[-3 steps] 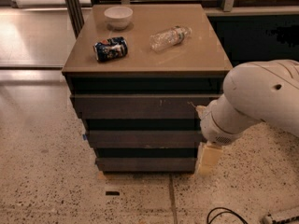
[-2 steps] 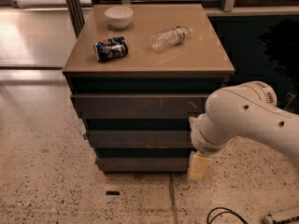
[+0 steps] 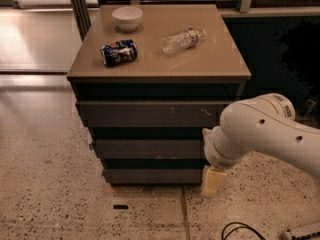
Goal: Open middle drawer
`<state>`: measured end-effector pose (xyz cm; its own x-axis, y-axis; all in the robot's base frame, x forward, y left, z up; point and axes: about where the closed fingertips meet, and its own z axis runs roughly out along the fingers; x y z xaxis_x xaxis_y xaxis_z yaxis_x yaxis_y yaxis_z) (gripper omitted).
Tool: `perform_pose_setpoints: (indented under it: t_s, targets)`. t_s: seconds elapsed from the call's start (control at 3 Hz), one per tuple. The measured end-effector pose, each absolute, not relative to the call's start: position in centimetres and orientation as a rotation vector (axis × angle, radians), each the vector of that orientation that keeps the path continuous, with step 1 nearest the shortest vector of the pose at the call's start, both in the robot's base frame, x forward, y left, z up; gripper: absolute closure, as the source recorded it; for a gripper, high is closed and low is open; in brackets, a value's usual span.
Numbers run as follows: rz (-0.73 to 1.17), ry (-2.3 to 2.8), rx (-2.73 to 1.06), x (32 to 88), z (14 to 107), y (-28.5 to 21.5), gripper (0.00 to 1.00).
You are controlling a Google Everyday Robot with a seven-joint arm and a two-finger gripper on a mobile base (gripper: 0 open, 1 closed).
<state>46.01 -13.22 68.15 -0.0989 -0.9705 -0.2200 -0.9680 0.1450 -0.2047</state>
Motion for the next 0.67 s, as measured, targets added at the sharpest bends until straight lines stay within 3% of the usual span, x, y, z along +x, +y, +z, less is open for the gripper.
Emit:
perform_pose_setpoints:
  t_s: [0.67]
  targets:
    - [0.092, 2.065, -1.869, 46.2, 59.4, -11.3, 0.00]
